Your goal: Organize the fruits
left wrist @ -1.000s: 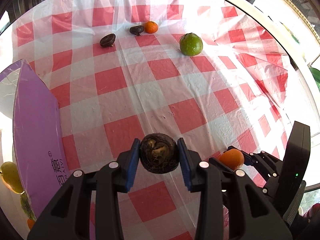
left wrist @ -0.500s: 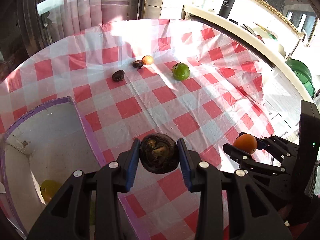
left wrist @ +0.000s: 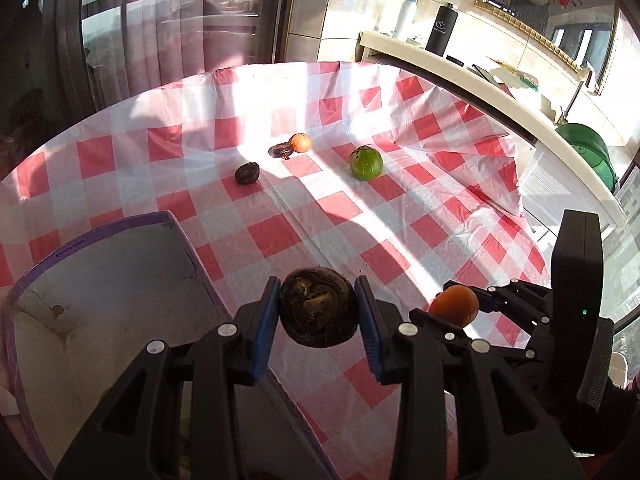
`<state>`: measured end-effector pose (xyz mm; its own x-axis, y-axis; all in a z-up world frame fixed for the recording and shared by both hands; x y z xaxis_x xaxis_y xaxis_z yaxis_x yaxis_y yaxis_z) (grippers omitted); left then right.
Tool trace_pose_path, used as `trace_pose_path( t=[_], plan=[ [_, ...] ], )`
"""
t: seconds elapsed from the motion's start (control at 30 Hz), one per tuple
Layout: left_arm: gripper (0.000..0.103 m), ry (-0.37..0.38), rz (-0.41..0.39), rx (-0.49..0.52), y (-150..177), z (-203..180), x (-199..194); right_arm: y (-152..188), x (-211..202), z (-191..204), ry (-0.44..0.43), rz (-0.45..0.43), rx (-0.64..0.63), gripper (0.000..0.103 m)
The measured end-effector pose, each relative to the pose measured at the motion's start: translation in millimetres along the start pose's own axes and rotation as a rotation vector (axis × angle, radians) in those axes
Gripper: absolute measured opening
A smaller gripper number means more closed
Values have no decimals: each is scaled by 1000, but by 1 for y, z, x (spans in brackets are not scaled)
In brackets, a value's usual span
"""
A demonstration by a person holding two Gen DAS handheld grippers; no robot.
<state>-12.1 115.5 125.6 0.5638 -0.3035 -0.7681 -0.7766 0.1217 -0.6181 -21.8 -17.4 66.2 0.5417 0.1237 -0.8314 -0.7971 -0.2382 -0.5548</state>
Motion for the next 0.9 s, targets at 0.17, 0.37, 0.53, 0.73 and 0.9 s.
trace_pose_path(
  t=[0.17, 0.37, 0.53, 0.73, 0.9],
  plan=[
    [38, -50, 42, -33, 0, 28, -10, -21, -18, 34, -6, 33, -71, 44],
    [38, -98, 34, -32, 5, 59, -39, -57, -58, 66, -92, -23, -89, 44],
    [38, -136, 26, -87, 19, 97, -47, -75, -66, 104, -206, -51, -151, 44],
    [38, -186, -4, -247, 31, 160, -47, -80, -49, 157, -302, -39, -269, 44],
    [38, -228, 69, -292, 52, 200, -17, -76, -10, 186, -331, 48, -302, 44]
  ],
)
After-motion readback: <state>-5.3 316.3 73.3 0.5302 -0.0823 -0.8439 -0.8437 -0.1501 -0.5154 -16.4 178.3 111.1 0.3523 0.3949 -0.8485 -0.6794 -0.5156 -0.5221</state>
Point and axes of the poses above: each gripper's, at about its wrist camera, not at the fingertips, and x roughly the way its jaws point, z to its left, y to its underside, the point moved 4 cm from there along x, roughly the way its jaws point, and after that the axes turned 1 degree about -x, right-handed, at the moved point
